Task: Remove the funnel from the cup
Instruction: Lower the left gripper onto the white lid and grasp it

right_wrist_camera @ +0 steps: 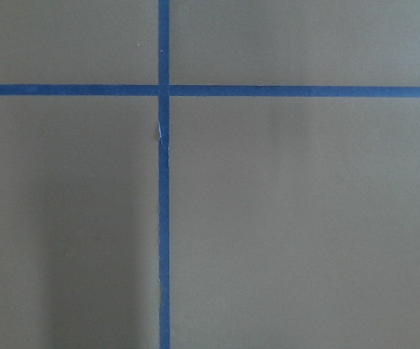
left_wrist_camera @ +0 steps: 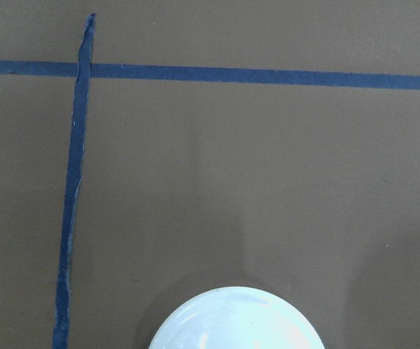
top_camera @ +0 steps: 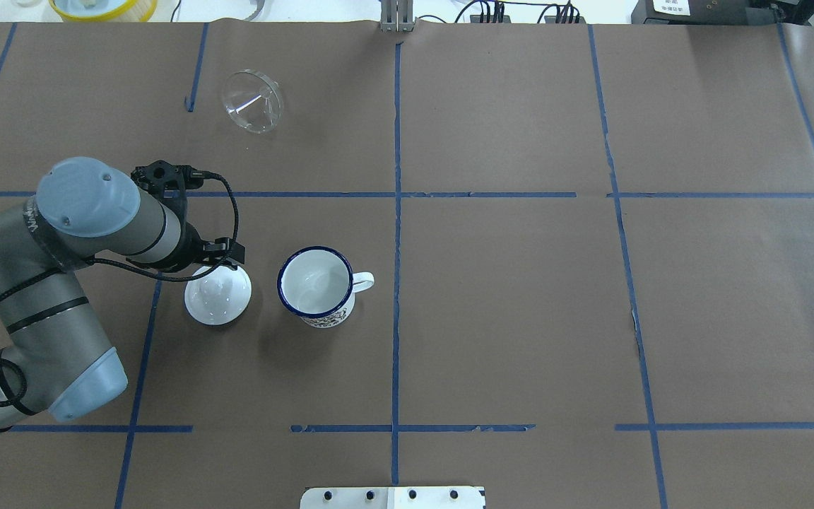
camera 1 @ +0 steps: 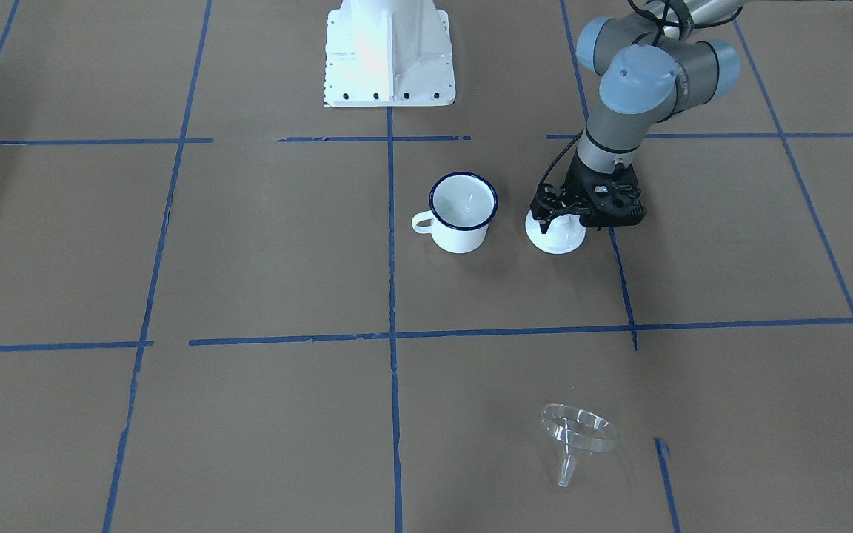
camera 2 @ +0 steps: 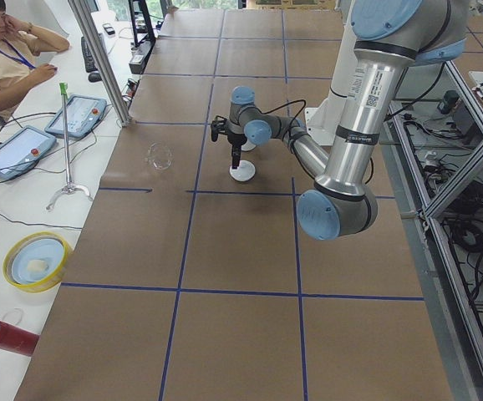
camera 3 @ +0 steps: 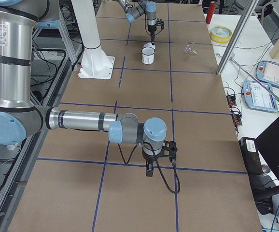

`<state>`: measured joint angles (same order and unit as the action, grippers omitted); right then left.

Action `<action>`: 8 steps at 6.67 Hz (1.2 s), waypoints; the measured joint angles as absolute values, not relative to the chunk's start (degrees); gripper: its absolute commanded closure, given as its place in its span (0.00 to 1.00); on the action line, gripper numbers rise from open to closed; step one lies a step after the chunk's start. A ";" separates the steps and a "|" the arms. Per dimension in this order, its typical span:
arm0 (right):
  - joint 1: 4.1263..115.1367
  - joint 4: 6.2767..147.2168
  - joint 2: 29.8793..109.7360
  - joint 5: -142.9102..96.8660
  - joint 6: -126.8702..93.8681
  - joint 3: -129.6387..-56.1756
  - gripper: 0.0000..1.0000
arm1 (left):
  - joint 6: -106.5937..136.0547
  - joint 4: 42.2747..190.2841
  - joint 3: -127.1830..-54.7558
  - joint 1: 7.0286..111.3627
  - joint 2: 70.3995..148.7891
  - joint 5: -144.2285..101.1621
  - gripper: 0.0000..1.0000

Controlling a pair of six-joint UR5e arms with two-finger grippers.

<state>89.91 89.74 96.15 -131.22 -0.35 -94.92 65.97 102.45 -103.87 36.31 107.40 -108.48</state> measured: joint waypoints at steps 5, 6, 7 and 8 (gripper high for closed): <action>89.91 89.74 96.15 -131.22 -0.35 -94.92 0.00 | 66.07 102.70 -103.70 34.53 107.40 -108.54 0.00; 89.91 89.74 96.15 -131.22 -0.35 -94.92 0.00 | 66.08 102.55 -103.70 34.34 107.40 -108.54 0.00; 89.91 89.74 96.15 -131.22 -0.35 -94.92 0.00 | 66.09 102.35 -103.71 34.19 107.40 -108.55 0.00; 89.91 89.74 96.15 -131.22 -0.35 -94.92 0.00 | 66.09 102.17 -103.71 34.02 107.40 -108.55 0.00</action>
<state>89.91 89.74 96.15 -131.22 -0.35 -94.92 66.09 102.17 -103.71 34.02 107.40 -108.55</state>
